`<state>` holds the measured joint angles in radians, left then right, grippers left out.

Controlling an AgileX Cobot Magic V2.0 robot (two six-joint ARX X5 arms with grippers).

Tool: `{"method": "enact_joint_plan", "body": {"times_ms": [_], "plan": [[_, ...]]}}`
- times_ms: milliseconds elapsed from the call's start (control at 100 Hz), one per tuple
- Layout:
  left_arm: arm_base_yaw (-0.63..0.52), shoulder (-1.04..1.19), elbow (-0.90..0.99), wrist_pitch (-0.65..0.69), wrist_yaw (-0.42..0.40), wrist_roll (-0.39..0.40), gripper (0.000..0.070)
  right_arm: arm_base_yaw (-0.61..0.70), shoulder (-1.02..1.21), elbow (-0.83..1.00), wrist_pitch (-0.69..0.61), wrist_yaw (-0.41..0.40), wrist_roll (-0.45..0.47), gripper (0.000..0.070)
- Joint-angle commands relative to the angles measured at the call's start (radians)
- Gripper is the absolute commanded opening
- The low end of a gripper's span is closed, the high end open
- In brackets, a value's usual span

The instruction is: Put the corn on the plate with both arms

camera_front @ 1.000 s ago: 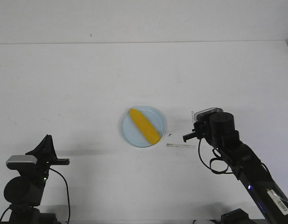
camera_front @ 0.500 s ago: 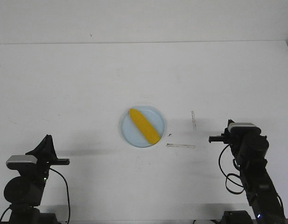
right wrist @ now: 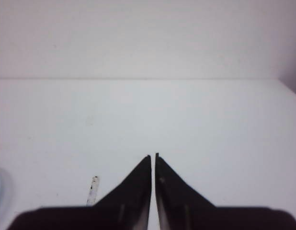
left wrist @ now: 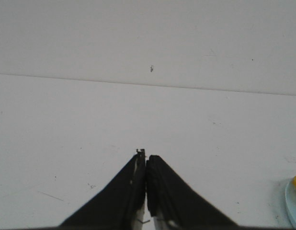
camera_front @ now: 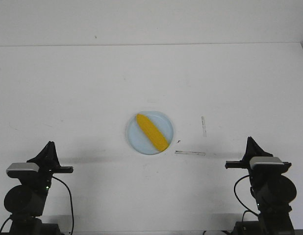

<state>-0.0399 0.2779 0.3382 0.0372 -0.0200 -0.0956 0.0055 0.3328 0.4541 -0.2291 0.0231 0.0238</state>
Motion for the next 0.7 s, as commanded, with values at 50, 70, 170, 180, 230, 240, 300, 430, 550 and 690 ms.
{"method": "enact_joint_plan", "body": {"times_ms": [50,70,170,180,230,240,300,430,550,690], "plan": [[-0.001,-0.001,0.008,0.009,0.001,-0.002,0.0001,0.000,-0.085,0.002,-0.012,0.001,0.012,0.0015],[-0.001,-0.001,0.008,0.009,0.001,-0.002,0.0001,0.000,-0.097,0.002,-0.011,0.001,0.012,0.0015],[-0.001,-0.001,0.008,0.009,0.001,-0.002,0.0001,0.000,-0.151,0.002,-0.009,0.003,0.012,0.0015],[-0.001,-0.001,0.008,0.009,0.001,-0.002,0.0001,0.000,-0.155,0.002,-0.009,0.003,0.012,0.0015],[-0.001,-0.001,0.008,0.009,0.001,-0.002,0.0001,0.000,-0.175,0.002,-0.008,0.003,0.011,0.0015],[-0.001,-0.001,0.008,0.009,0.001,-0.002,0.0001,0.000,-0.179,0.002,-0.008,0.003,0.011,0.0015],[-0.001,-0.001,0.008,0.009,0.001,-0.002,0.0001,0.000,-0.195,0.002,-0.004,0.003,0.011,0.0015],[-0.001,-0.001,0.008,0.009,0.001,-0.002,0.0001,0.000,-0.209,0.002,0.003,0.003,0.011,0.0015],[-0.001,-0.001,0.008,0.009,0.001,-0.002,0.0001,0.000,-0.209,0.002,0.004,0.003,0.011,0.0015],[-0.001,-0.001,0.008,0.009,0.001,-0.002,0.0001,0.000,-0.209,0.002,0.004,0.003,0.011,0.0015]]}}
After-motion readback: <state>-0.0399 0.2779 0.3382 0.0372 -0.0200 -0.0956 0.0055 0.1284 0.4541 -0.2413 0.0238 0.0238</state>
